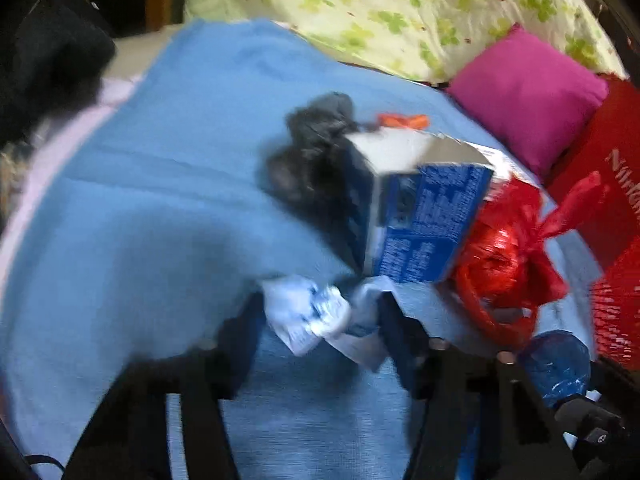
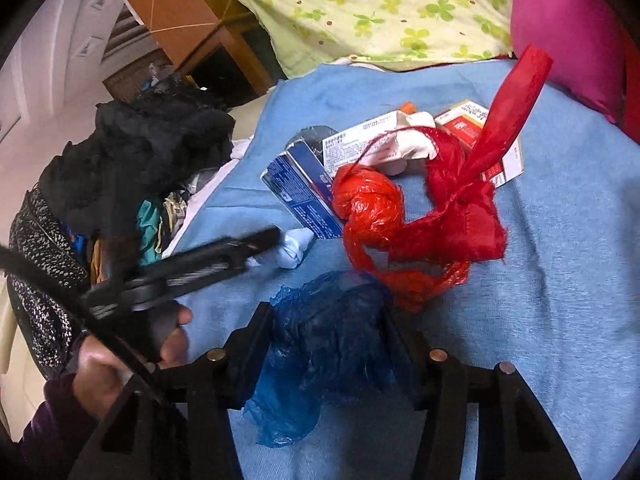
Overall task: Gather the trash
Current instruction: 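Grasp the blue plastic bag with right tool while left tool grasps white tissue, then carry both items to the red mesh basket and open both tools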
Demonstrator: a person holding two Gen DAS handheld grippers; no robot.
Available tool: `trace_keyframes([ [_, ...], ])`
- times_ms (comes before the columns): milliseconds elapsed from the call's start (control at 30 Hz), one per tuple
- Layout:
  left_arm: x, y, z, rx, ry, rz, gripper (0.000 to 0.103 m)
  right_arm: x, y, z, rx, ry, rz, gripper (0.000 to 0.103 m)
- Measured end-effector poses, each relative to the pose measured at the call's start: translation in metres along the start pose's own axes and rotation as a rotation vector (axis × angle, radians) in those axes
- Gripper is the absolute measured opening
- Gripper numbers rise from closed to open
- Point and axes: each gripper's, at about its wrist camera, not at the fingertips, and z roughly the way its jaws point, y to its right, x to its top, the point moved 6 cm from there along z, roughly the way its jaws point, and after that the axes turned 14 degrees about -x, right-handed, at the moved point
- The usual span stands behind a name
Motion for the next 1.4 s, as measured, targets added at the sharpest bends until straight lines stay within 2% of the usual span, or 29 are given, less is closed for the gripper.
trace_keyframes([
  [33, 0.000, 0.002, -0.001, 0.000, 0.005, 0.009, 0.051, 0.000, 0.001, -0.003, -0.001, 0.008, -0.006, 0.057],
  [67, 0.000, 0.005, -0.002, -0.009, 0.010, 0.029, 0.039, 0.000, 0.001, -0.006, -0.006, 0.015, -0.013, 0.057],
  [100, -0.001, 0.007, -0.004, -0.018, 0.015, 0.034, 0.033, 0.000, 0.002, -0.007, -0.013, 0.021, -0.020, 0.057],
  [300, -0.006, 0.020, -0.019, -0.009, 0.069, 0.073, 0.013, 0.002, 0.010, -0.023, -0.040, 0.060, -0.028, 0.057],
  [500, -0.017, 0.031, -0.036, -0.007, 0.089, 0.113, 0.012, 0.003, 0.013, -0.047, -0.050, 0.131, -0.055, 0.057],
  [700, -0.026, 0.041, -0.042, -0.007, 0.111, 0.126, 0.012, 0.006, 0.028, -0.065, -0.066, 0.164, -0.039, 0.057],
  [933, -0.028, 0.098, -0.057, -0.050, 0.125, 0.239, 0.012, 0.010, 0.044, -0.097, -0.086, 0.237, -0.026, 0.057],
  [1167, -0.005, 0.163, -0.070, -0.128, 0.154, 0.325, 0.012, 0.016, 0.061, -0.143, -0.120, 0.336, -0.009, 0.057],
  [1400, 0.012, 0.215, -0.066, -0.154, 0.142, 0.387, 0.012, 0.017, 0.100, -0.193, -0.151, 0.441, 0.067, 0.058],
])
